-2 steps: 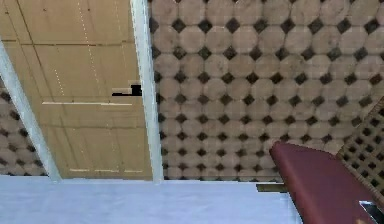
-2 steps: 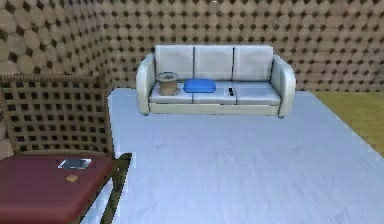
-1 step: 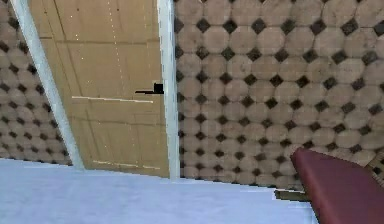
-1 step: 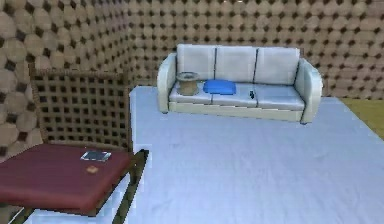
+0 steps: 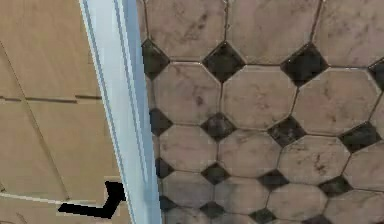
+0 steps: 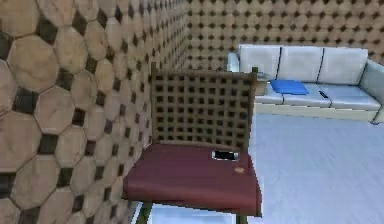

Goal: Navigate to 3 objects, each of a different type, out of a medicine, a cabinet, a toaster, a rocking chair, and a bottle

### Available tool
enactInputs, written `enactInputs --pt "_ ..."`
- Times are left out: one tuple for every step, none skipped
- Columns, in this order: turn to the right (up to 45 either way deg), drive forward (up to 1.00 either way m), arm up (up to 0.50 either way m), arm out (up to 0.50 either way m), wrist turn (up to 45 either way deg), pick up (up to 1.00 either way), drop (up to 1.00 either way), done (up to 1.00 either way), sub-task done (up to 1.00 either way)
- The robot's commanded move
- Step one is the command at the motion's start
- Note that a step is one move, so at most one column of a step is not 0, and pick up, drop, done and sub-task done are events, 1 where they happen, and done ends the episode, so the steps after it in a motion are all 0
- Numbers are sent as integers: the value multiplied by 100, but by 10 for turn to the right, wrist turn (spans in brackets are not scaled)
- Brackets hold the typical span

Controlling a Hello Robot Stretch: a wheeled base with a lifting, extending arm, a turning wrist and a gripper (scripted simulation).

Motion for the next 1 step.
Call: enactInputs --pt "450 0 0 0 0 0 0 0 0"
